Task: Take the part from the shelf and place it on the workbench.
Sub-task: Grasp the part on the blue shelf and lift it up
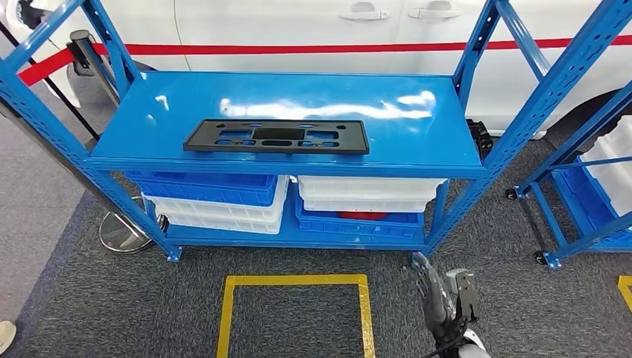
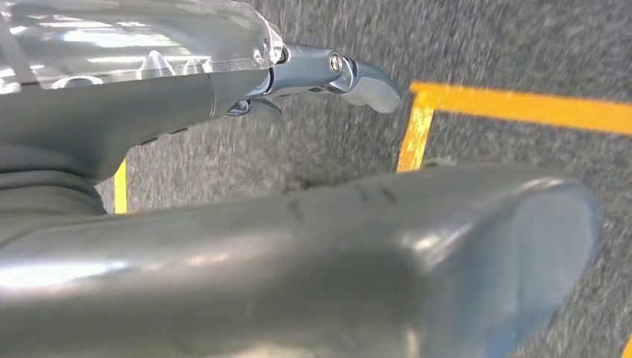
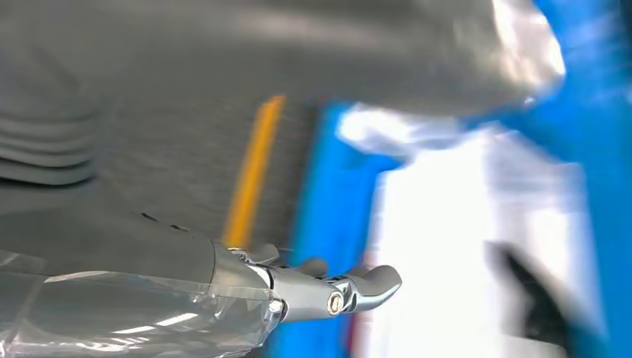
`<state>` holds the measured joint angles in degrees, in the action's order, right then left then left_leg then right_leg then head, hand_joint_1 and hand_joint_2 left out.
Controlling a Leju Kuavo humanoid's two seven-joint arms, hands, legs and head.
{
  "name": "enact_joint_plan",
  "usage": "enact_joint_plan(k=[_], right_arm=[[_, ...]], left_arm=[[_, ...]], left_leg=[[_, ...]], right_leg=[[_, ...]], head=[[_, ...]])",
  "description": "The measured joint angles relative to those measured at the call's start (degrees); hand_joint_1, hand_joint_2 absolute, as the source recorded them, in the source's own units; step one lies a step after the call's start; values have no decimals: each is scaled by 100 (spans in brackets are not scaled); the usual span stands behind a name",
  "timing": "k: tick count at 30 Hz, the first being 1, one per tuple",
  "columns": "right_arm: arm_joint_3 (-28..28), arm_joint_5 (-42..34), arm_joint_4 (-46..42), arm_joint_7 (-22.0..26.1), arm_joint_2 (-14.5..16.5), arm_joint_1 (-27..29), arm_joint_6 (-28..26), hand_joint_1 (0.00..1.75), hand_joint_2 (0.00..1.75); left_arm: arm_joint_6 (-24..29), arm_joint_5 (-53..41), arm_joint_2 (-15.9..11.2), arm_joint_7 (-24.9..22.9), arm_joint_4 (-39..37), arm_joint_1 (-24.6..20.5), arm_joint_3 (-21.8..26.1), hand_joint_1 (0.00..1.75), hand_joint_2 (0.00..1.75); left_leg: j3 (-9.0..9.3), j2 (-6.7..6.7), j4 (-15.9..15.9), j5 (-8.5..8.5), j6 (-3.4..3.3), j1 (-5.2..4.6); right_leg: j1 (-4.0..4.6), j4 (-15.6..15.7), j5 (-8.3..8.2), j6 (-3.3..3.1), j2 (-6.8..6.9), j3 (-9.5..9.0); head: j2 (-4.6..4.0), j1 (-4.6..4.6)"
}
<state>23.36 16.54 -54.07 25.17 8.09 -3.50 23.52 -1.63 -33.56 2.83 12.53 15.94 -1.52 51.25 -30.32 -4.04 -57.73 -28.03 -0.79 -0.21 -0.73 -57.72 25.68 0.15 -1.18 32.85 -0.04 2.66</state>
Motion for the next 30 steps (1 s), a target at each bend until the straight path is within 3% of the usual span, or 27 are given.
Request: enact_joint_plan(k=[2,4,5,6,7,9,11,15,16,17,20,21,22,24,26,28,30], right_arm=[[-66,-144,-381,91,34,-3,104,0,0],[-132,-286,-788,178,55,6,209,0,0],[-169,-355,-1001,219,71,10,264,0,0],[-203,-425,-1209,264,87,11,320,0,0],[-237,-495,-1424,305,109,9,379,0,0],[-300,-622,-1831,385,151,7,491,0,0],[-362,-754,-2267,471,193,-4,613,0,0],[-483,-1003,-3055,616,261,-14,845,0,0],[-513,-1074,-3259,661,277,-17,909,0,0],[-541,-1142,-3452,697,292,-20,973,0,0],[-608,-1348,-4008,822,336,-19,1183,0,0],[-621,-1415,-4184,864,354,-15,1252,0,0],[-633,-1487,-4368,905,374,-15,1325,0,0],[-665,-1635,-4744,990,418,-19,1484,0,0],[-702,-1795,-5138,1078,462,-37,1663,0,0],[-729,-1961,-5516,1168,513,-53,1851,0,0],[-749,-2116,-5841,1249,560,-57,2028,0,0]], left_arm=[[7,-55,1,6,-3,-16,46,0,0],[8,-110,8,11,-4,-44,102,0,0],[8,-139,8,13,-5,-53,135,0,0],[8,-167,8,15,-8,-56,169,0,0],[9,-195,8,17,-10,-57,202,0,0],[8,-249,9,27,-15,-60,262,0,0],[5,-306,16,38,-33,-77,323,0,0],[-4,-411,23,66,-58,-89,440,0,0],[-7,-439,23,77,-62,-92,467,0,0],[-8,-468,23,88,-64,-98,492,0,0],[-8,-556,23,103,-70,-119,581,0,0],[-9,-586,23,105,-75,-122,613,0,0],[-9,-616,24,109,-81,-122,646,0,0],[-12,-679,27,117,-92,-130,709,0,0],[-24,-746,52,128,-121,-151,769,0,0],[-39,-820,73,140,-149,-176,835,0,0],[-48,-893,70,149,-163,-189,898,0,0]], left_leg=[[-148,166,-346,-215,74,0],[-535,305,-1085,-557,144,43],[-734,327,-1434,-663,174,69],[-859,340,-1622,-661,201,94],[-876,353,-1592,-543,226,119],[-581,396,-882,-80,266,166],[-306,435,-246,173,248,167],[-282,414,-127,177,59,138],[-281,407,-120,184,11,134],[-280,402,-111,191,-30,134],[-283,382,-106,190,-109,89],[-278,371,-107,186,-123,63],[-266,359,-107,180,-135,35],[-229,329,-107,167,-155,-22],[-211,303,-106,156,-156,-58],[-223,293,-101,155,-122,-52],[-222,294,-97,149,-72,-45]], right_leg=[[-37,50,-6,-57,57,-42],[-40,56,8,-89,124,-58],[-43,53,16,-89,156,-62],[-50,51,27,-81,180,-70],[-63,46,41,-64,200,-84],[-93,23,83,-2,223,-123],[-85,-22,124,76,235,-130],[-80,-31,137,184,249,-118],[-93,-122,211,201,237,-83],[-98,-325,345,211,220,7],[-71,-1445,862,197,180,553],[-55,-1684,904,179,177,684],[-33,-1697,823,144,175,711],[37,-1107,412,18,155,458],[109,-394,128,-142,126,130],[152,-138,97,-218,119,28],[135,-51,56,-203,133,2]], head=[[0,12],[0,23],[0,22],[0,23],[0,23],[0,23],[0,24],[0,14],[0,13],[0,11],[0,9],[0,9],[0,9],[0,8],[0,19],[0,25],[0,19]])
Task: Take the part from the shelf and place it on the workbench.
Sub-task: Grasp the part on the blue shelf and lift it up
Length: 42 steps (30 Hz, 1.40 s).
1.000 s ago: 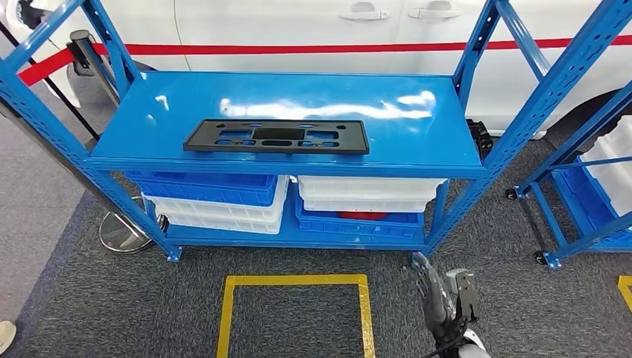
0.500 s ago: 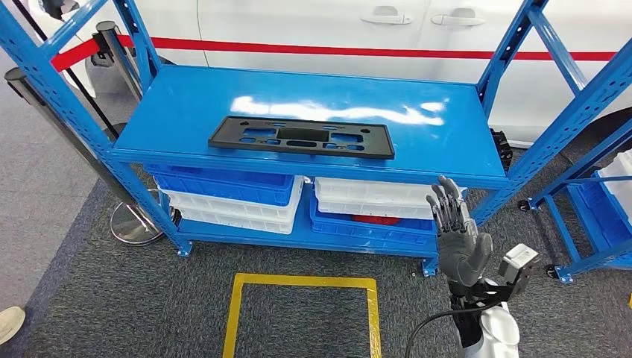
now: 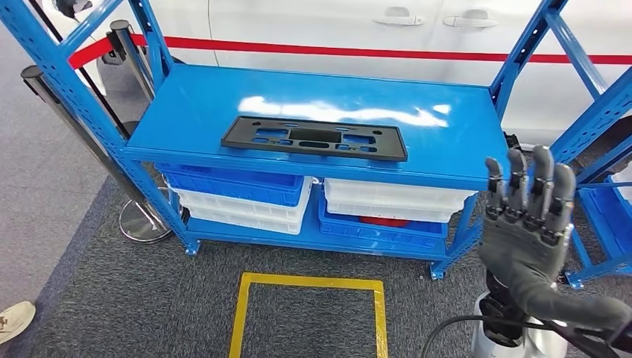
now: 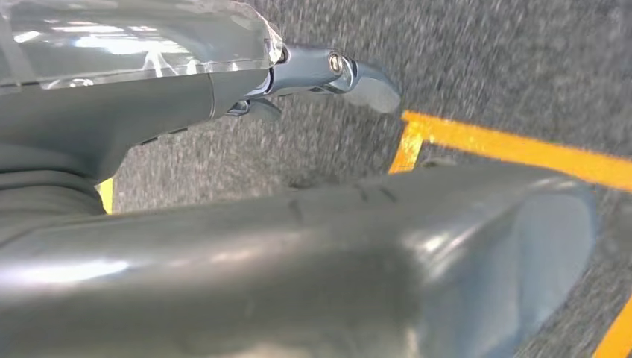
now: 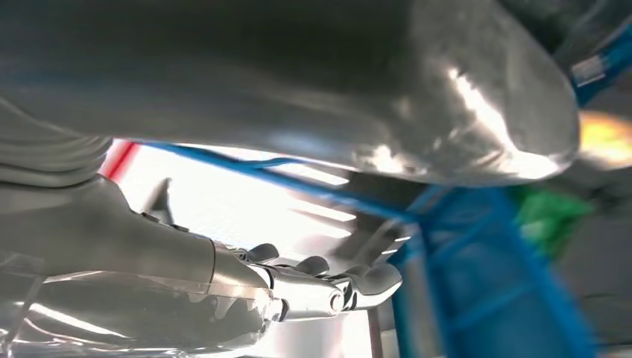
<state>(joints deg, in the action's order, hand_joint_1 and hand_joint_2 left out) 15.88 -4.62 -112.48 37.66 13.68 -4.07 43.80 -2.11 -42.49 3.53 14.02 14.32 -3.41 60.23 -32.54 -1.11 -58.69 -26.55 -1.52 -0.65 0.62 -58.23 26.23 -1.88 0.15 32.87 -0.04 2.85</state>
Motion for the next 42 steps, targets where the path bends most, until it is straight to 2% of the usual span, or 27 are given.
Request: enact_joint_plan(k=[2,5,6,7,8,9,11,12,13,16,18,19,21,22,23,24,25,27,28,30,32,34,37,38,39,40,42], right_arm=[[-26,-154,-284,84,56,-7,179,0,0],[-57,-339,-582,189,128,-15,428,0,0],[-58,-367,-633,203,136,-14,474,0,0],[-58,-381,-667,203,143,-13,498,0,0],[-58,-389,-693,203,148,-11,508,0,0],[-60,-395,-719,203,154,-9,516,0,0],[-77,-381,-765,203,161,-4,499,0,0],[-99,-356,-778,203,162,-2,466,0,0],[-126,-324,-786,203,162,1,421,0,0],[-187,-261,-796,202,158,17,318,0,0],[-229,-270,-798,203,136,28,228,0,0],[-264,-266,-792,203,116,33,172,0,0],[-378,-207,-757,203,53,58,76,0,0],[-448,-161,-728,203,16,78,21,0,0],[-533,-119,-693,203,-28,96,-53,0,0],[-623,-89,-658,203,-77,109,-139,0,0],[-718,-70,-625,203,-125,114,-232,0,0],[-919,-37,-561,203,-225,110,-417,0,0],[-1021,-16,-521,203,-272,100,-505,0,0],[-1223,40,-400,202,-377,77,-665,0,0],[-1410,86,-277,201,-477,62,-795,0,0],[-1579,115,-156,202,-556,21,-923,0,0],[-1822,160,126,201,-669,-55,-1190,0,0],[-1893,178,229,200,-706,-65,-1284,0,0],[-1955,194,320,199,-740,-79,-1369,0,0],[-2014,213,397,199,-770,-100,-1448,0,0],[-2139,262,499,199,-820,-158,-1580,0,0]], left_arm=[[-10,-84,-4,26,-14,-6,69,0,0],[-39,-246,-1,80,-40,-20,189,0,0],[-44,-285,-1,90,-45,-20,215,0,0],[-46,-305,-1,95,-48,-18,233,0,0],[-46,-317,-1,97,-49,-16,245,0,0],[-46,-327,-1,101,-50,-17,255,0,0],[-47,-353,0,111,-52,-24,279,0,0],[-49,-365,4,119,-60,-30,288,0,0],[-50,-373,8,125,-68,-35,297,0,0],[-51,-384,14,142,-84,-42,315,0,0],[-48,-421,14,155,-86,-50,335,0,0],[-47,-450,14,164,-87,-56,349,0,0],[-51,-494,13,180,-90,-69,375,0,0],[-56,-504,12,184,-90,-75,385,0,0],[-60,-509,12,185,-90,-80,392,0,0],[-64,-510,12,184,-90,-82,398,0,0],[-65,-511,13,182,-90,-84,401,0,0],[-66,-505,26,176,-96,-89,408,0,0],[-68,-496,34,175,-103,-92,417,0,0],[-73,-470,51,175,-115,-97,452,0,0],[-82,-454,54,179,-116,-107,486,0,0],[-93,-444,57,196,-116,-113,513,0,0],[-108,-432,63,227,-118,-104,555,0,0],[-111,-432,64,237,-118,-100,565,0,0],[-112,-430,63,245,-118,-97,575,0,0],[-114,-426,62,250,-118,-98,584,0,0],[-118,-397,59,244,-118,-102,609,0,0]], left_leg=[[-67,14,-192,-146,64,-7],[-523,43,-1174,-651,170,63],[-660,52,-1455,-758,197,92],[-737,62,-1605,-782,222,117],[-739,69,-1601,-728,244,137],[-643,75,-1401,-578,272,162],[-284,91,-677,-221,332,207],[-112,87,-325,-92,330,215],[-24,82,-138,-52,302,214],[-15,59,-80,-51,148,192],[-17,59,-66,-30,70,192],[-20,62,-57,-19,38,192],[-40,81,-58,-13,2,161],[-47,94,-58,-12,-11,137],[-48,111,-59,-15,-23,110],[-41,127,-59,-20,-35,80],[-26,147,-58,-26,-46,50],[3,195,-53,-41,-63,5],[8,222,-49,-44,-59,0],[12,293,-33,-46,-25,15],[41,349,-15,-56,28,18],[-22,284,-219,-212,85,10],[-492,159,-1230,-709,178,74],[-630,155,-1492,-778,211,101],[-683,155,-1561,-735,240,124],[-626,155,-1398,-579,265,144],[-286,147,-635,-170,300,179]], right_leg=[[-61,124,-52,25,26,-66],[-98,179,-73,37,60,-97],[-101,175,-70,41,65,-93],[-108,169,-65,49,66,-91],[-118,160,-59,62,67,-91],[-137,142,-46,85,66,-93],[-177,78,-1,161,64,-94],[-180,31,26,207,59,-85],[-172,-2,41,248,54,-74],[-163,-16,43,330,46,-57],[-183,-145,150,368,44,-9],[-187,-378,298,383,42,96],[-181,-1138,678,391,39,465],[-175,-1490,799,384,38,646],[-163,-1676,817,363,37,749],[-144,-1650,727,325,37,746],[-116,-1379,539,268,41,620],[-27,-583,185,106,129,238],[16,-280,89,38,179,98],[75,-84,68,-34,219,26],[59,13,9,-31,142,-5],[-9,143,-64,-17,79,-71],[-53,189,-102,-15,-7,-89],[-59,182,-99,-10,-33,-85],[-69,169,-91,3,-52,-84],[-85,147,-77,24,-70,-85],[-113,76,-26,96,-94,-82]], head=[[0,4],[0,10],[0,9],[0,8],[0,9],[0,9],[0,10],[0,7],[0,1],[0,-13],[0,-14],[0,-16],[0,-16],[0,-17],[0,-17],[0,-17],[0,-17],[0,-6],[0,-4],[0,-2],[0,-11],[0,-10],[0,-5],[0,-5],[0,-5],[0,-4],[0,-4]])
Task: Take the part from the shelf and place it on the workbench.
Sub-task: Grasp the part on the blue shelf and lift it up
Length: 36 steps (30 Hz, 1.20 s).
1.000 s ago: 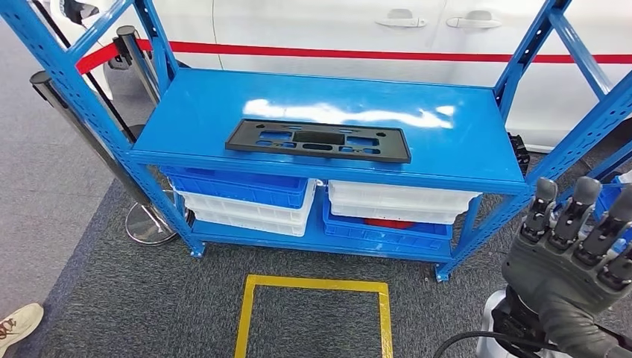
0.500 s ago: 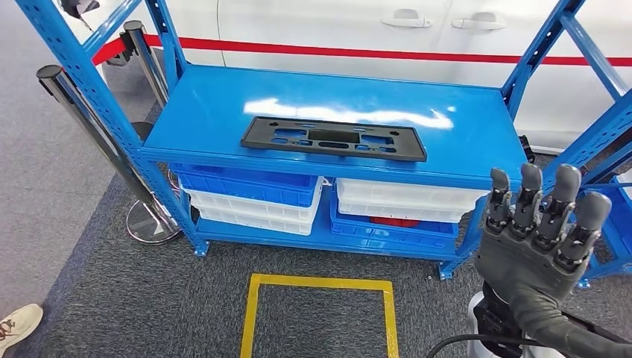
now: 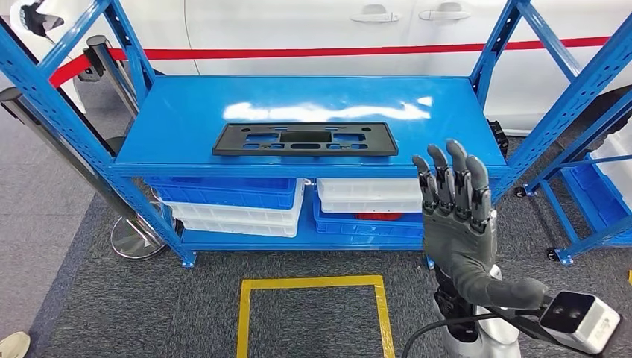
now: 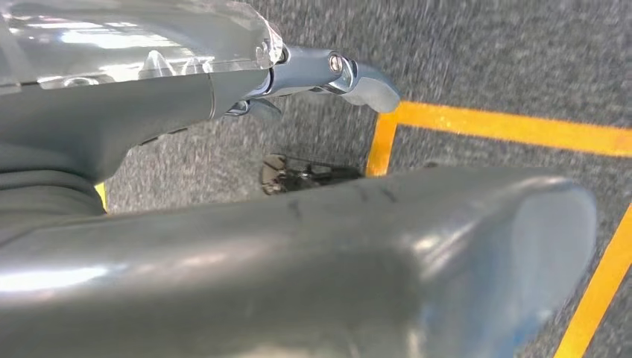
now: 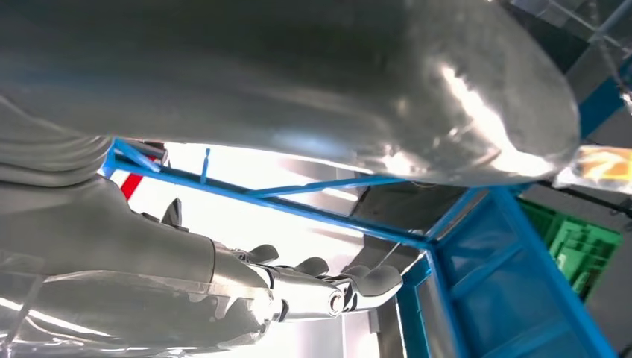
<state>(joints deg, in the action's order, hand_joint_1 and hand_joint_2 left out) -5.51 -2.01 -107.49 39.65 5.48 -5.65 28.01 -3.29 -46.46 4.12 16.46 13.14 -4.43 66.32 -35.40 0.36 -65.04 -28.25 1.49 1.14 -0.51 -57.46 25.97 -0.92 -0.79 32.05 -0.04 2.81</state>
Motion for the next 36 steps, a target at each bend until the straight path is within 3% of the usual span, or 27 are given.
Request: enact_joint_plan(k=[2,5,7,10,11,12,13,15,17,19,22,24,26,27,28,29,30,32,33,36], right_arm=[[-136,34,62,1,-43,-52,-98,0,0],[-300,45,109,4,-101,-84,-200,0,0],[-368,40,121,4,-143,-108,-239,0,0],[-434,40,150,4,-200,-131,-258,0,0],[-451,42,166,4,-218,-128,-275,0,0],[-466,44,182,4,-233,-126,-296,0,0],[-485,49,194,4,-249,-125,-319,0,0],[-529,63,206,4,-272,-131,-356,0,0],[-581,82,207,4,-286,-139,-396,0,0],[-621,100,207,5,-301,-138,-430,0,0],[-660,115,206,9,-322,-136,-443,0,0],[-690,120,212,13,-327,-135,-443,0,0],[-711,123,229,14,-333,-129,-450,0,0],[-719,125,242,14,-336,-127,-459,0,0],[-727,129,253,14,-338,-127,-474,0,0],[-736,133,264,14,-340,-128,-491,0,0],[-745,139,271,14,-341,-129,-509,0,0],[-772,155,286,14,-344,-140,-552,0,0],[-791,163,295,14,-344,-150,-577,0,0],[-853,178,311,14,-347,-175,-641,0,0]], left_arm=[[-7,40,-2,-20,-1,-4,39,0,0],[-21,82,1,-63,-2,-3,87,0,0],[-27,95,1,-78,-2,-4,110,0,0],[-30,113,-5,-87,-2,-9,135,0,0],[-32,120,-5,-93,-2,-8,147,0,0],[-33,124,-5,-100,-2,-5,158,0,0],[-37,126,-5,-108,-2,-4,168,0,0],[-45,125,-2,-118,-2,-4,176,0,0],[-49,123,10,-124,-5,-6,177,0,0],[-49,122,19,-131,-9,-10,180,0,0],[-49,121,12,-139,-9,-15,186,0,0],[-50,115,6,-142,-9,-16,193,0,0],[-56,105,5,-154,-9,-8,202,0,0],[-61,102,4,-162,-9,-1,204,0,0],[-69,100,1,-169,-9,3,206,0,0],[-77,102,-3,-173,-9,6,208,0,0],[-86,104,-9,-175,-9,5,209,0,0],[-101,111,-22,-178,-9,-3,213,0,0],[-107,115,-27,-179,-9,-6,215,0,0],[-120,125,-27,-181,-9,-6,217,0,0]], left_leg=[[225,-32,524,184,-37,6],[222,-51,592,198,-165,-14],[226,-41,622,223,-237,0],[216,-20,637,228,-295,1],[214,-15,637,226,-300,-5],[216,-12,637,222,-302,-9],[225,-11,636,219,-302,-13],[256,-13,637,208,-293,-21],[266,-13,637,194,-256,-37],[264,-3,653,189,-191,-39],[283,6,598,115,-98,-50],[44,-4,71,-170,-68,-43],[-362,-7,-691,-475,-42,-37],[-492,-7,-900,-499,-33,-35],[-506,-7,-874,-397,-30,-35],[-419,-7,-648,-207,-33,-35],[-240,-7,-241,30,-46,-35],[87,-12,433,267,-103,-54],[176,-15,611,286,-139,-64],[243,-27,687,235,-242,-60]], right_leg=[[3,-80,44,76,-15,35],[11,-97,48,162,-19,70],[-2,-261,175,218,3,139],[-25,-1274,691,287,40,617],[-28,-1599,790,297,43,782],[-28,-1752,788,297,45,868],[-26,-1677,670,284,46,842],[-8,-939,240,214,53,488],[41,-247,8,132,83,162],[81,-76,28,90,93,103],[36,42,-15,23,75,21],[9,109,-27,-23,80,-43],[19,103,0,-55,76,-56],[26,95,19,-60,69,-65],[29,82,40,-56,59,-80],[30,67,69,-46,48,-104],[30,47,108,-31,40,-136],[45,9,186,23,30,-179],[49,0,215,55,27,-189],[47,-62,229,144,20,-204]], head=[[0,-3],[0,-9],[0,-16],[0,-27],[0,-27],[0,-27],[0,-27],[0,-28],[0,-29],[0,-31],[0,-29],[0,-23],[0,-20],[0,-19],[0,-19],[0,-19],[0,-19],[0,-21],[0,-24],[0,-25]])
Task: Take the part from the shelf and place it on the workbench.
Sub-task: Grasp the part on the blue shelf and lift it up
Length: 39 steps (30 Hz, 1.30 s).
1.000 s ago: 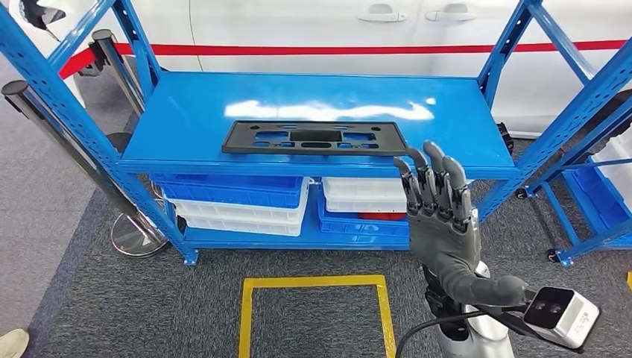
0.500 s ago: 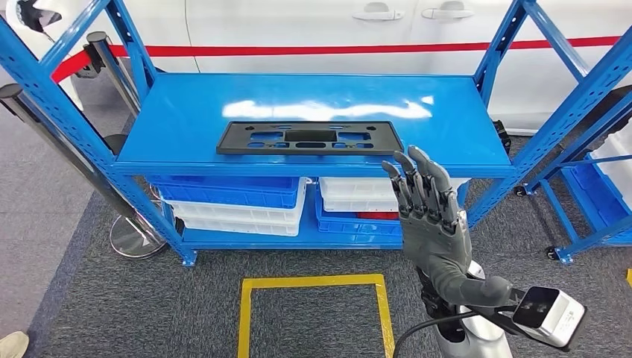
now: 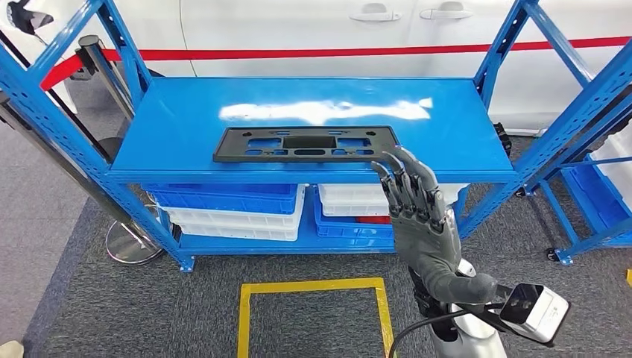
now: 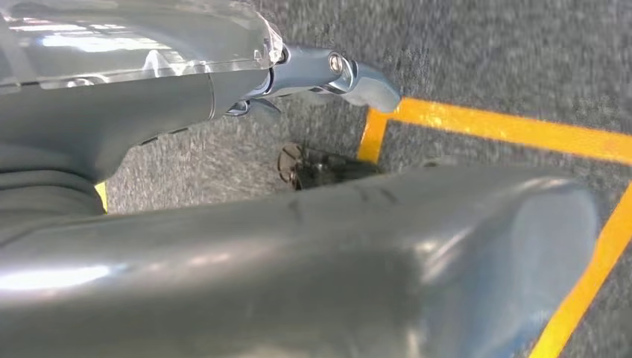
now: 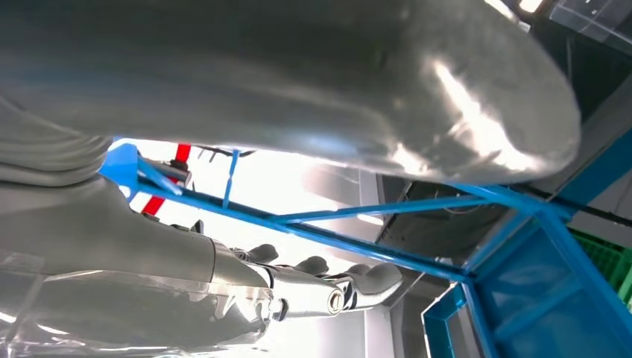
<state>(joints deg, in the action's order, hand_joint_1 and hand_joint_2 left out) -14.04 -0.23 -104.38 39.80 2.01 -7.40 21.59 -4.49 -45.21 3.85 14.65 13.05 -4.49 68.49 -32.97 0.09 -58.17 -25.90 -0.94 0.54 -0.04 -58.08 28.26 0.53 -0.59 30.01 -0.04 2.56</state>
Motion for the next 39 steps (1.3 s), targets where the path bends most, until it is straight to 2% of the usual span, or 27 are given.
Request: enact_joint_plan(k=[2,3,5,6,7,8,10,11,12,14,15,17,18,20,21,22,23,25,26,27,29,32,34,36,37,38,39], right_arm=[[-16,-8,2,4,-5,-30,-25,0,0],[-18,-16,4,7,-10,-42,-39,0,0],[-24,-28,19,9,-22,-50,-66,0,0],[-29,-30,29,9,-28,-45,-75,0,0],[-35,-30,37,9,-35,-43,-81,0,0],[-41,-31,42,9,-40,-45,-84,0,0],[-54,-33,46,9,-50,-50,-85,0,0],[-58,-34,50,9,-55,-54,-84,0,0],[-61,-36,53,7,-60,-56,-84,0,0],[-66,-36,57,0,-67,-55,-85,0,0],[-73,-34,56,-1,-69,-53,-86,0,0],[-91,-27,57,2,-73,-61,-90,0,0],[-103,-21,58,4,-75,-64,-95,0,0],[-133,-5,67,5,-81,-64,-107,0,0],[-149,4,75,5,-84,-61,-115,0,0],[-162,13,85,5,-87,-59,-122,0,0],[-173,22,94,5,-89,-58,-133,0,0],[-195,35,107,6,-94,-59,-169,0,0],[-208,38,114,7,-98,-65,-187,0,0],[-224,38,122,7,-104,-71,-203,0,0],[-252,37,134,4,-117,-78,-220,0,0],[-270,30,133,12,-137,-92,-238,0,0],[-279,25,134,28,-154,-105,-244,0,0],[-292,23,146,39,-174,-99,-245,0,0],[-297,23,157,41,-185,-93,-245,0,0],[-302,22,169,42,-196,-88,-248,0,0],[-306,17,182,43,-205,-86,-254,0,0]], left_arm=[[-5,1,2,0,0,-1,2,0,0],[-7,1,1,0,0,-5,2,0,0],[-8,1,-2,0,0,-8,3,0,0],[-8,1,-3,-1,0,-5,3,0,0],[-8,1,-3,-1,0,1,3,0,0],[-7,1,-3,-2,0,6,4,0,0],[-7,1,1,-3,-2,14,5,0,0],[-7,1,4,-4,-4,10,5,0,0],[-6,1,7,-5,-6,2,6,0,0],[-2,-1,8,-7,-9,-12,7,0,0],[2,-1,7,-8,-9,-13,7,0,0],[9,-2,0,-5,-9,-13,7,0,0],[11,-3,-2,-6,-9,-17,7,0,0],[13,-16,-3,-8,-10,-17,7,0,0],[14,-22,-3,-9,-10,-8,7,0,0],[16,-28,-3,-10,-11,4,7,0,0],[18,-28,-4,-11,-11,13,7,0,0],[20,-30,-8,-12,-11,23,8,0,0],[21,-31,-10,-13,-11,23,9,0,0],[20,-33,-14,-14,-11,20,9,0,0],[15,-38,-20,-14,-11,18,11,0,0],[13,-38,-14,-10,-13,22,14,0,0],[11,-38,-14,-9,-13,11,16,0,0],[11,-37,-16,-9,-13,10,21,0,0],[11,-36,-16,-9,-13,14,25,0,0],[11,-34,-15,-9,-13,19,28,0,0],[11,-33,-14,-9,-13,24,31,0,0]], left_leg=[[98,-3,43,-22,-62,23],[135,-1,57,-39,-81,26],[176,-2,60,-87,-98,21],[203,-3,59,-117,-96,19],[246,-5,59,-155,-90,17],[307,-7,59,-198,-80,17],[453,-13,69,-296,-50,18],[501,-16,79,-331,-27,19],[524,-16,94,-364,8,21],[571,-5,88,-381,87,10],[595,4,61,-397,123,7],[550,6,-195,-502,161,6],[417,4,-463,-630,173,13],[-33,1,-1186,-939,203,21],[-250,1,-1449,-1006,217,23],[-397,1,-1545,-957,224,23],[-430,2,-1408,-766,222,23],[-283,1,-737,-205,194,18],[-209,1,-411,-39,169,0],[-158,2,-200,52,131,-19],[-154,7,-56,35,45,-50],[-11,3,32,39,-64,-9],[87,-1,68,3,-99,9],[152,-3,73,-62,-102,10],[197,-4,72,-103,-95,10],[258,-6,72,-148,-85,11],[333,-9,72,-198,-69,13]], right_leg=[[-15,-294,124,58,10,111],[-31,-587,254,87,18,270],[-57,-1312,529,140,28,742],[-66,-1540,560,150,29,937],[-70,-1574,468,150,29,1042],[-70,-1375,248,135,30,1023],[-48,-629,-302,76,39,788],[-19,-325,-428,39,49,690],[11,-137,-484,-7,55,636],[44,-20,-431,-91,51,604],[30,23,-444,-129,40,546],[0,70,-393,-197,38,405],[-6,85,-361,-225,40,348],[7,83,-286,-264,41,281],[16,80,-248,-269,32,246],[24,77,-204,-268,20,200],[30,74,-156,-261,9,139],[35,72,-43,-233,-2,-7],[36,67,6,-212,-3,-63],[37,62,46,-183,-3,-87],[42,32,86,-116,-4,-103],[38,-184,193,-15,8,-55],[3,-752,434,44,21,257],[-37,-1447,657,92,26,753],[-54,-1596,628,108,28,926],[-67,-1550,477,119,31,1009],[-75,-1280,209,116,34,973]], head=[[0,-15],[0,-25],[0,-34],[0,-34],[0,-35],[0,-35],[0,-33],[0,-32],[0,-39],[0,-51],[0,-57],[0,-53],[0,-53],[0,-51],[0,-52],[0,-52],[0,-52],[0,-55],[0,-58],[1,-47],[1,-38],[1,-40],[0,-62],[0,-70],[0,-70],[0,-70],[0,-70]])
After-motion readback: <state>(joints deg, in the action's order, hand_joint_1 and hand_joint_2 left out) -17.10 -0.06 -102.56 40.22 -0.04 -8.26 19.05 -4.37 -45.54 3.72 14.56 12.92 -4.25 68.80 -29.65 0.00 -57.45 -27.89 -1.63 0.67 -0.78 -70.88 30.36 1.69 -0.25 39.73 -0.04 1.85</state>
